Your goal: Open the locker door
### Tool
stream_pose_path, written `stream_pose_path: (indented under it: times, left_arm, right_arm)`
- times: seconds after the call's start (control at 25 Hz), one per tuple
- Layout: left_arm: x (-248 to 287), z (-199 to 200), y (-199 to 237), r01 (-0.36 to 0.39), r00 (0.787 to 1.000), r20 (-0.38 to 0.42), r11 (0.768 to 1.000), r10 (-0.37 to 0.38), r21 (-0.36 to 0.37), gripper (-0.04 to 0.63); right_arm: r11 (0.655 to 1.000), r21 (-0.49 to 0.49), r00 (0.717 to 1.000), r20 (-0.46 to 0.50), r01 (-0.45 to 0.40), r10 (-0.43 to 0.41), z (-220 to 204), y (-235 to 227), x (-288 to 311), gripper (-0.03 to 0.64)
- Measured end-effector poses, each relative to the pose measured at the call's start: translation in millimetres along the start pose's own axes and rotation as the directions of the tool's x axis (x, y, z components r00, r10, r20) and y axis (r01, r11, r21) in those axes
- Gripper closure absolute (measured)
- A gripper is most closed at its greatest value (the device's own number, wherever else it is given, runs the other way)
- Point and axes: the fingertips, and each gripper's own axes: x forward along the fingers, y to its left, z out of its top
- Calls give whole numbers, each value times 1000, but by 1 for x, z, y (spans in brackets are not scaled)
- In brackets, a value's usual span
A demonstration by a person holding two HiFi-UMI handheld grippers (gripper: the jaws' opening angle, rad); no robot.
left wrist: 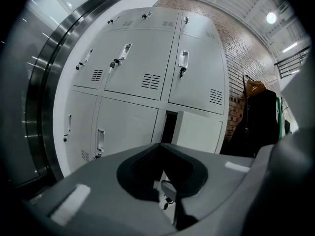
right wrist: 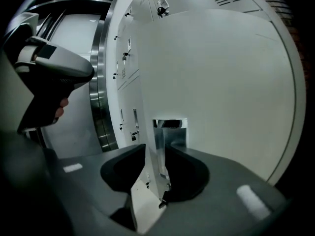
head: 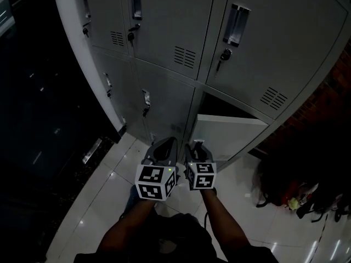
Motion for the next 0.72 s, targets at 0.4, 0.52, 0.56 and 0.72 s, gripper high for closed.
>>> stream_pose_path:
  times: [0.4, 0.52, 0.56, 0.72]
  left_arm:
    - [-40, -1, -31, -15, 1000, -26, 1000, 15, -3, 591]
    - [-50, 0, -41, -22, 1000, -19, 1000, 22, -14, 591]
    - [-53, 0, -44, -25, 1000, -15, 1000, 24, -20, 591]
    - [-65, -3, -61, -30, 1000, -6, 999, 30, -30, 591]
  right_arm:
    - [1000, 0, 997, -73, -28, 28, -20, 12, -47, 497]
    - [999, -7, 995, -92, -40, 39, -25, 13, -60, 505]
    - [999, -10, 994, -97, -45, 44, -27, 14, -65, 505]
    - [998, -22, 992, -111, -60, 57, -34, 14, -82, 505]
